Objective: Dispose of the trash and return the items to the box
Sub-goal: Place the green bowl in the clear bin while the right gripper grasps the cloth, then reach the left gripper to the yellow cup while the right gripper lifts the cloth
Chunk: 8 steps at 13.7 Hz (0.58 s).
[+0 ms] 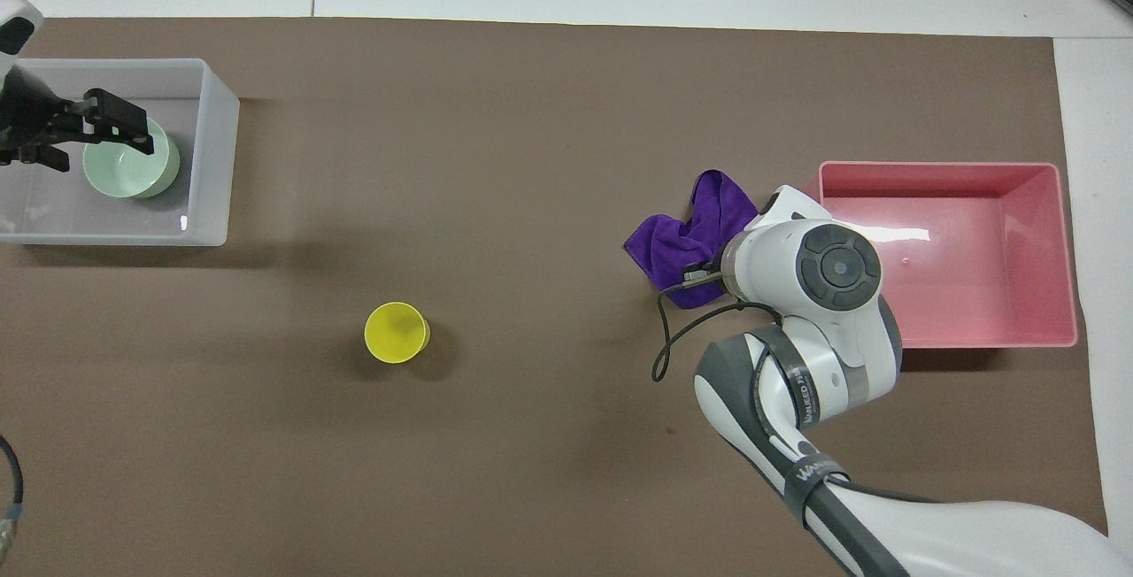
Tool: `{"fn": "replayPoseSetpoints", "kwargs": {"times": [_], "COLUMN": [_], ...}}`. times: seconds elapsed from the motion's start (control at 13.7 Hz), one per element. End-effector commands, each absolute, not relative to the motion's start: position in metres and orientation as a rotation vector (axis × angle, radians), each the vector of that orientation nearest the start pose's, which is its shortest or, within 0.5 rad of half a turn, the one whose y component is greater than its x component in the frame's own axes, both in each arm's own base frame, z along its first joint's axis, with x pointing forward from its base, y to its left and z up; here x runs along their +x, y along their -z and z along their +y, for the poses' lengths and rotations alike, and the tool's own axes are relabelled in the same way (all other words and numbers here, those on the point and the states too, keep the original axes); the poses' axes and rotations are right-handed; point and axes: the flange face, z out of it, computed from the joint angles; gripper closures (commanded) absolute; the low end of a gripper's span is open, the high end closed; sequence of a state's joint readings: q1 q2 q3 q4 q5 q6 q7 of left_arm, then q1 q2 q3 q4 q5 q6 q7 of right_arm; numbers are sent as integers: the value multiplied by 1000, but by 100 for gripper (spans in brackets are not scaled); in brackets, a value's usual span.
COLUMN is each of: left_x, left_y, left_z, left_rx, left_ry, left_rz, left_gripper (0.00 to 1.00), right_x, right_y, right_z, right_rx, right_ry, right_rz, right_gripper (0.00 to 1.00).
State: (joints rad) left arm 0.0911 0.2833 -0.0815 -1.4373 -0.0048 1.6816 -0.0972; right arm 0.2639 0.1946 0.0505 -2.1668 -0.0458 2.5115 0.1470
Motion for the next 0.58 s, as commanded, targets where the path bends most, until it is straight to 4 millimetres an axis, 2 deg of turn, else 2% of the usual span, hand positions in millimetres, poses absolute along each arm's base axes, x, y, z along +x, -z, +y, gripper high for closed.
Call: {"fn": "replayPoseSetpoints", "kwargs": {"times": [0.0,0.07,0.29,0.36,0.51], "left_x": [589,568,513,502,494], "left_y": [-518,-509,-468,-450,-425], "left_z": [-38,-63,-106,-118,-145], "left_rx": [-3141,-3137,-3145,-3170,-3250], "left_ry": [-160,-176,-214,-228,-184], "left_rz": [-57,11,127,141,148], "left_gripper": [0,0,0,0,0], "right_x": [548,550,559,564,569], "right_y": [-330,-336,-364,-385,-424], "right_z": [175,176,174,171,164], "right_rx": [-3103,-3107,-3111,-3115,-3129], "right_ry": [232,218,222,225,197], "right_rz": [-327,-324,-296,-282,-261], "right_gripper": [100,100,100,100,100]}}
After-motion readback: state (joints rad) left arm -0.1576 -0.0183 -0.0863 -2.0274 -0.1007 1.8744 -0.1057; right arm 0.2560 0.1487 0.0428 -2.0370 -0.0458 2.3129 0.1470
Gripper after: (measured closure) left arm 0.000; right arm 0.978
